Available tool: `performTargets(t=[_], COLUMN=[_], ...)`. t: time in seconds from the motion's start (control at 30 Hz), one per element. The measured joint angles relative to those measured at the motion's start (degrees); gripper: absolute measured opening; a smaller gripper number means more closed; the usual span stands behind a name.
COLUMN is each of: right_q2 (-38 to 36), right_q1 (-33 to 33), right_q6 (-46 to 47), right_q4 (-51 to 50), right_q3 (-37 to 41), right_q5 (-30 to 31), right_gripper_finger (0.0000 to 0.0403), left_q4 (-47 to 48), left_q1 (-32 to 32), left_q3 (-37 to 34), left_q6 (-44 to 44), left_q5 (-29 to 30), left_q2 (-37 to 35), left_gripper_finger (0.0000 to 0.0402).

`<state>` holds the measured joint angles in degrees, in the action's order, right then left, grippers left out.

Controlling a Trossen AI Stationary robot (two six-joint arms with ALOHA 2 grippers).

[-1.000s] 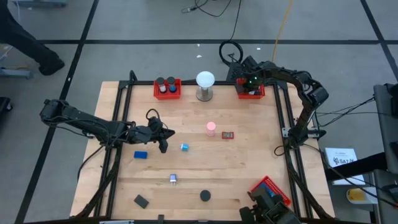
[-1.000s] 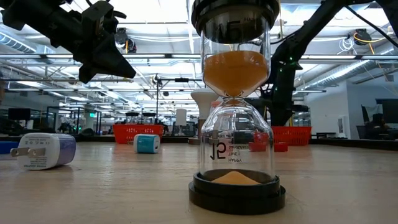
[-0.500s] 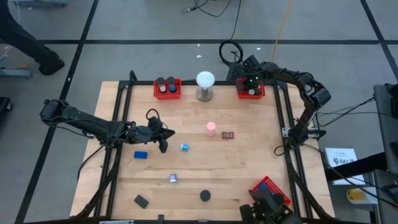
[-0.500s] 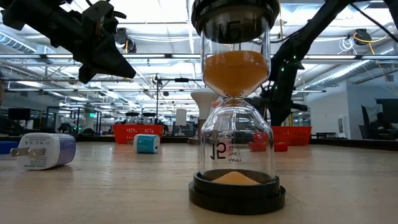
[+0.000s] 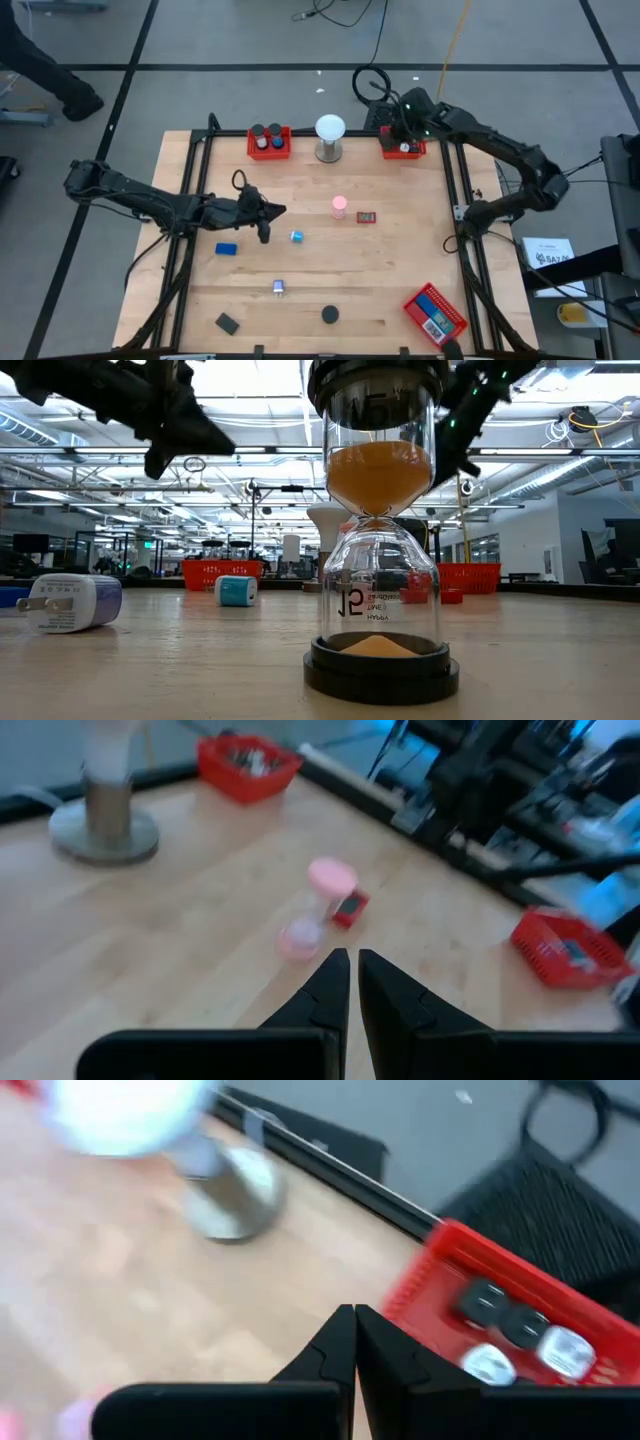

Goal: Pick & Place Office items
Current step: Put the blue digital clock into the bottom right red bin

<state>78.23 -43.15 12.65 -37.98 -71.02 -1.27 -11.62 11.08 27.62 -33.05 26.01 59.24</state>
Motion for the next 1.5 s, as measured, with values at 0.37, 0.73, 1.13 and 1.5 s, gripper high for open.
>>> performTargets(t=[0.37, 0.73, 1.13, 1.5], right_q2=[-15.3, -29.3, -33.0, -33.0], right_q1=[12.2, 19.6, 20.4, 20.4], right_q6=[3.4, 14.4, 13.5, 14.3], right_q4=[15.5, 27.4, 27.5, 27.5], right_q3=[16.8, 35.0, 36.3, 36.3], right_q5=[2.7, 2.8, 3.0, 3.0], right_gripper_finger=[0.0000, 0.0000, 0.0000, 0.0000], left_q4=[-3.6, 27.1, 69.6, 71.8], left_q1=[-4.5, 2.3, 5.1, 6.4], left_q3=[0.0, 8.8, 19.9, 14.7], left_q6=[-0.7, -5.6, -14.9, -13.5], left_q5=[-0.4, -5.2, -18.4, -17.5], left_q2=[0.0, -1.0, 0.5, 1.5], left_gripper_finger=[0.0026, 0.0026, 0.0037, 0.0211])
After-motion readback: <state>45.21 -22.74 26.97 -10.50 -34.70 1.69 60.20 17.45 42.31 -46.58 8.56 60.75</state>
